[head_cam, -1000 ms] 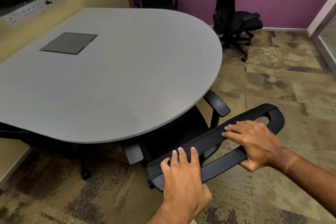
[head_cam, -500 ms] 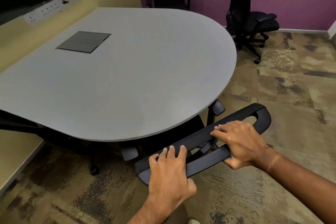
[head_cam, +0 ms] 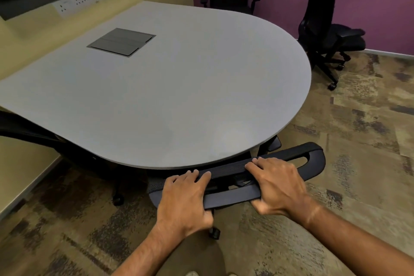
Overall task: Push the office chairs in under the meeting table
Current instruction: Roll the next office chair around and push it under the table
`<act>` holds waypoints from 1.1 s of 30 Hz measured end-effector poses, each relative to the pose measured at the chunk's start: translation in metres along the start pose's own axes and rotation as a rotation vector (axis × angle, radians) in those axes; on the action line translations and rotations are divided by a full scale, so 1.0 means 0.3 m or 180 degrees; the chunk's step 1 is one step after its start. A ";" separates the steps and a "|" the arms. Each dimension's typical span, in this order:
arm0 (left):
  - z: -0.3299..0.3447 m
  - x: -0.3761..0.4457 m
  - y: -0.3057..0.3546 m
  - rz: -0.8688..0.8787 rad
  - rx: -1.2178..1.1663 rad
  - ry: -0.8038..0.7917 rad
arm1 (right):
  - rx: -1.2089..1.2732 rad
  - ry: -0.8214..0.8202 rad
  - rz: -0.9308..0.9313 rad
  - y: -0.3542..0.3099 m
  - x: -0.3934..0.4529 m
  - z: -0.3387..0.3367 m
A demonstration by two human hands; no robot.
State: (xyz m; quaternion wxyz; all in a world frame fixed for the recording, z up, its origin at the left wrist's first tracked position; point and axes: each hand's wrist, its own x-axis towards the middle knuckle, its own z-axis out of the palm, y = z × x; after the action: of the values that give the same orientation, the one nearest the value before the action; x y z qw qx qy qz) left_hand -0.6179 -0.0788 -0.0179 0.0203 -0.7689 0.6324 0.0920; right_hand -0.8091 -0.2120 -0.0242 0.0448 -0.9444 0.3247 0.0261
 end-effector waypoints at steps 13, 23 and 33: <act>-0.016 -0.034 -0.212 -0.0117 0.0190 -0.0003 | 0.0077 0.0092 0.0275 -0.248 0.027 0.008; -0.020 -0.049 -0.219 0.0080 0.0174 0.0212 | -0.0035 0.0176 0.0385 -0.271 0.021 0.019; 0.005 -0.051 -0.271 0.0235 0.0114 0.0452 | -0.0003 0.0454 0.0386 -0.303 0.017 0.032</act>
State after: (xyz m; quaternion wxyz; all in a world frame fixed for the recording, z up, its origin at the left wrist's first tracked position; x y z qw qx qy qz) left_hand -0.5416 -0.0475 -0.0238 -0.0143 -0.7491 0.6618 0.0265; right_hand -0.7494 -0.1426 -0.0281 0.0195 -0.9225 0.3837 -0.0384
